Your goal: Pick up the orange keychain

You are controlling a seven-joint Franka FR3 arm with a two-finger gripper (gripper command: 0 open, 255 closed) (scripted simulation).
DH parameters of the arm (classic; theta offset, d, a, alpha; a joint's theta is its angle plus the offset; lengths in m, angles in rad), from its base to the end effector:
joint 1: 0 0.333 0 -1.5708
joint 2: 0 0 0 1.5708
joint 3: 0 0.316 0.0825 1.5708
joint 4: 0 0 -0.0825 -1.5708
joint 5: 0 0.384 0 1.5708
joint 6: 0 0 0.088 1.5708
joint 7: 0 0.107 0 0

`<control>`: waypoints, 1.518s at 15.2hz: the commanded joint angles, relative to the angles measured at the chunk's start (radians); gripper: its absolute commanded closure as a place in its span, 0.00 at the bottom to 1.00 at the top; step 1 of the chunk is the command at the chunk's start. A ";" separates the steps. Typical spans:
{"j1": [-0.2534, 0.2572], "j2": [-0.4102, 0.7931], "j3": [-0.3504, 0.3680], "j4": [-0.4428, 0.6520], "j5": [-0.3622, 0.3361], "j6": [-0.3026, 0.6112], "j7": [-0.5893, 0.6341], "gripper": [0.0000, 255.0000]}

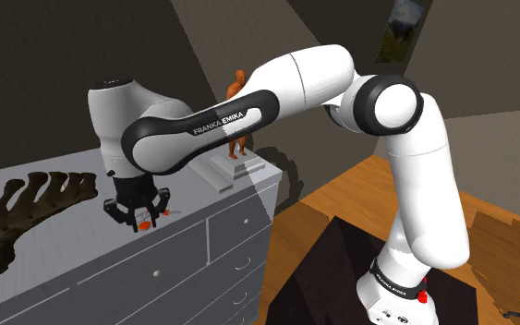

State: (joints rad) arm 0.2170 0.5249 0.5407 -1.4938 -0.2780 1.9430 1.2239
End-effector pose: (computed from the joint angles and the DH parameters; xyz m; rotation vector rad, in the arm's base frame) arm 0.5524 0.4136 0.3992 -3.0682 0.6616 0.0013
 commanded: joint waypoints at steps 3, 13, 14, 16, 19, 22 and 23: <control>-0.001 0.001 0.001 -0.016 0.003 0.007 0.001 1.00; 0.005 -0.013 0.008 0.060 0.015 -0.080 -0.010 1.00; 0.006 -0.015 0.009 0.071 0.016 -0.092 -0.011 1.00; 0.008 -0.019 0.011 0.092 0.019 -0.117 -0.014 1.00; 0.011 -0.023 0.013 0.127 0.023 -0.155 -0.017 1.00; 0.015 -0.025 0.015 0.154 0.024 -0.182 -0.019 1.00; 0.015 -0.024 0.015 0.155 0.024 -0.183 -0.019 1.00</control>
